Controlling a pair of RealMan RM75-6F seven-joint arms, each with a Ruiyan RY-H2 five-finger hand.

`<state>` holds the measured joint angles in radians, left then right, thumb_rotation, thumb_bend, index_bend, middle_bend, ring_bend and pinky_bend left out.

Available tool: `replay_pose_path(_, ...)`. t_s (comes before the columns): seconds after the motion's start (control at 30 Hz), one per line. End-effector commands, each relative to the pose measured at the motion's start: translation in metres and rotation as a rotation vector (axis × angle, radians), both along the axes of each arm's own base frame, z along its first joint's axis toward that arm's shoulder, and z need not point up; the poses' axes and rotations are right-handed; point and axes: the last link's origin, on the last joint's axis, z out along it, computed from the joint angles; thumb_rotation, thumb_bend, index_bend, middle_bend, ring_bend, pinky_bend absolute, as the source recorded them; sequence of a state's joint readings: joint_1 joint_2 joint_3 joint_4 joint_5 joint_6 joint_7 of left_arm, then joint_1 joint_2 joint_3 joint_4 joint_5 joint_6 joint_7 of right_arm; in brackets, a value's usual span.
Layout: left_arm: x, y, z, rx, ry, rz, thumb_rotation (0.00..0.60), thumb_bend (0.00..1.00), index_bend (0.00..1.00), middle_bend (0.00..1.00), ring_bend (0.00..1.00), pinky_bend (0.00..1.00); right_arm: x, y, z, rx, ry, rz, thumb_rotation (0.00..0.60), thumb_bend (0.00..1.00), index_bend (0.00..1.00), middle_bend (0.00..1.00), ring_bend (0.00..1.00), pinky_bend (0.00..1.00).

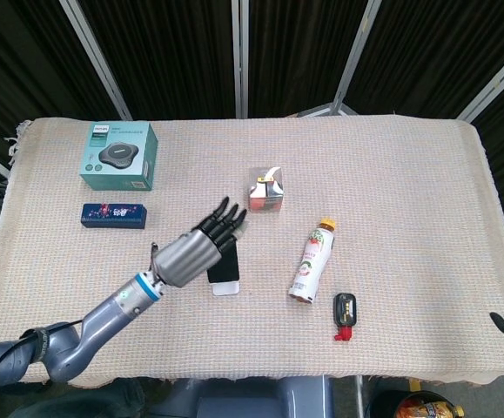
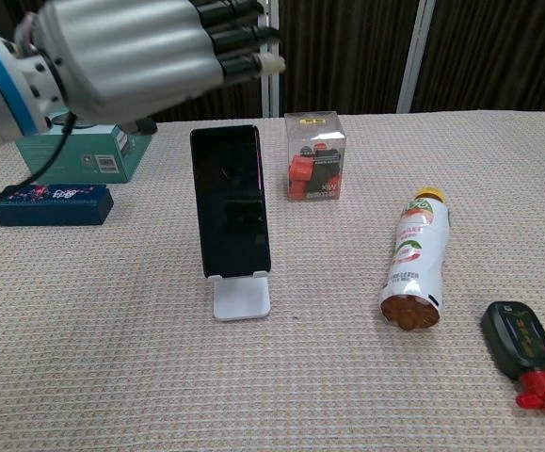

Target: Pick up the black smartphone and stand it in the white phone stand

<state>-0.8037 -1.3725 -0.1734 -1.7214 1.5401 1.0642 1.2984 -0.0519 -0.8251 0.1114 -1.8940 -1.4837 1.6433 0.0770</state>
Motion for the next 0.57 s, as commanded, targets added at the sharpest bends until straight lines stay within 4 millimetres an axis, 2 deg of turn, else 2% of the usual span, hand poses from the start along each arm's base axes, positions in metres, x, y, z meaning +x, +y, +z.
replay_pose_path(0.03, -0.049, 0.011, 0.058, 0.031, -0.360, 0.255, 0.600, 0.00, 0.03, 0.00, 0.00, 0.00, 0.001, 0.000, -0.001, 0.004, 0.001, 0.001, 0.600, 0.00, 0.00, 0.00, 0.00, 0.00)
replay_pose_path(0.13, -0.088, 0.006, 0.074, 0.024, -0.495, 0.393, 0.600, 0.00, 0.01, 0.00, 0.00, 0.00, 0.002, 0.000, -0.003, 0.010, 0.004, 0.004, 0.600, 0.00, 0.00, 0.00, 0.00, 0.00)
replay_pose_path(0.17, -0.117, -0.008, 0.082, 0.011, -0.610, 0.522, 0.600, 0.00, 0.01, 0.00, 0.00, 0.00, 0.003, 0.000, -0.004, 0.014, 0.006, 0.007, 0.600, 0.00, 0.00, 0.00, 0.00, 0.00)
replay_pose_path(0.2, -0.134, -0.022, 0.088, -0.005, -0.657, 0.580, 0.600, 0.00, 0.00, 0.00, 0.00, 0.00, 0.003, 0.000, -0.004, 0.014, 0.008, 0.007, 0.600, 0.00, 0.00, 0.00, 0.00, 0.00)
replay_pose_path(0.27, -0.156, -0.041, 0.095, -0.016, -0.695, 0.647, 0.600, 0.00, 0.00, 0.00, 0.00, 0.00, 0.004, 0.000, -0.005, 0.013, 0.011, 0.006, 0.600, 0.00, 0.00, 0.00, 0.00, 0.00)
replay_pose_path(0.43, -0.190, -0.072, 0.101, -0.034, -0.739, 0.759, 0.600, 0.00, 0.00, 0.00, 0.00, 0.00, 0.006, 0.000, -0.008, 0.020, 0.018, 0.011, 0.600, 0.00, 0.00, 0.00, 0.00, 0.00)
replay_pose_path(0.57, -0.198, -0.078, 0.102, -0.039, -0.753, 0.775, 0.600, 0.00, 0.00, 0.00, 0.00, 0.00, 0.008, 0.000, -0.010, 0.024, 0.022, 0.016, 0.600, 0.00, 0.00, 0.00, 0.00, 0.00)
